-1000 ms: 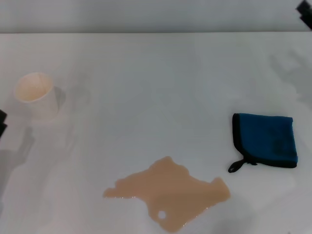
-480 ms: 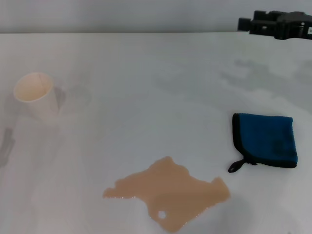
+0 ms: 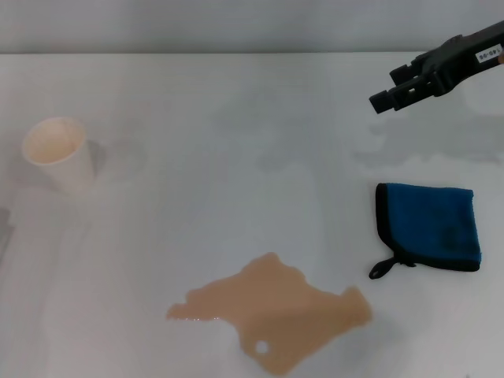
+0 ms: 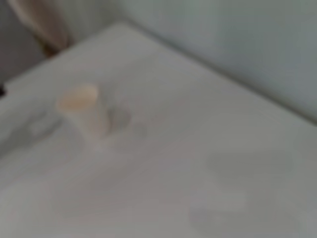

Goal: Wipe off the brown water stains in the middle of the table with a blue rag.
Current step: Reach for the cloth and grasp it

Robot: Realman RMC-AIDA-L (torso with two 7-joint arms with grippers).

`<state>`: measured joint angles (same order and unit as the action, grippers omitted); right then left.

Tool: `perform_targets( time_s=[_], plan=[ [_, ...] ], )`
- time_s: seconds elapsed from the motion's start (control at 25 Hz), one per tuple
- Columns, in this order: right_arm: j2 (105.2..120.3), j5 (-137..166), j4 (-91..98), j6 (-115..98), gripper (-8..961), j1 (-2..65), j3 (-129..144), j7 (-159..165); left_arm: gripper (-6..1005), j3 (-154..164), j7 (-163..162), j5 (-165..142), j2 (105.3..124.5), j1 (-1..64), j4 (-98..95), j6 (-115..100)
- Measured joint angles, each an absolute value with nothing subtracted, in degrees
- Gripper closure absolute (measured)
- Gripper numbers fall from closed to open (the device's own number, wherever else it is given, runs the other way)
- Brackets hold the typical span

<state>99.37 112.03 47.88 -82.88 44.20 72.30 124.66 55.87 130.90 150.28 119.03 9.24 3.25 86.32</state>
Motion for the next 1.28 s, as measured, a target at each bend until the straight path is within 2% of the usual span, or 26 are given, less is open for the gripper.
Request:
perform_targets(
  time_s=[0.16, 0.28, 0.4, 0.6, 0.72, 1.28],
  plan=[
    [100.00, 119.63, 51.40, -88.05, 137, 46.28, 71.11, 127.03, 124, 55.91, 130.90, 150.23, 119.00, 9.53, 3.24, 86.21],
    [101.75, 127.42, 54.78, -91.04, 141, 47.00, 70.93, 129.32, 124, 56.03, 130.91, 149.95, 119.00, 9.74, 3.24, 86.18],
    [105.38, 137.46, 59.41, -93.04, 142, 47.06, 70.73, 131.17, 123, 56.05, 130.96, 149.88, 119.00, 9.75, 3.25, 85.43],
    [112.49, 151.67, 65.03, -94.81, 142, 46.29, 70.83, 131.84, 123, 56.10, 130.96, 149.68, 119.01, 9.73, 3.25, 84.38],
    [115.14, 158.20, 65.18, -94.53, 142, 45.96, 71.86, 131.88, 123, 57.11, 131.86, 149.38, 119.00, 9.92, 3.08, 84.15],
    [116.11, 158.79, 63.20, -89.16, 142, 41.28, 80.14, 132.35, 123, 59.25, 132.23, 147.98, 118.83, 10.70, 1.03, 84.16]
  ],
)
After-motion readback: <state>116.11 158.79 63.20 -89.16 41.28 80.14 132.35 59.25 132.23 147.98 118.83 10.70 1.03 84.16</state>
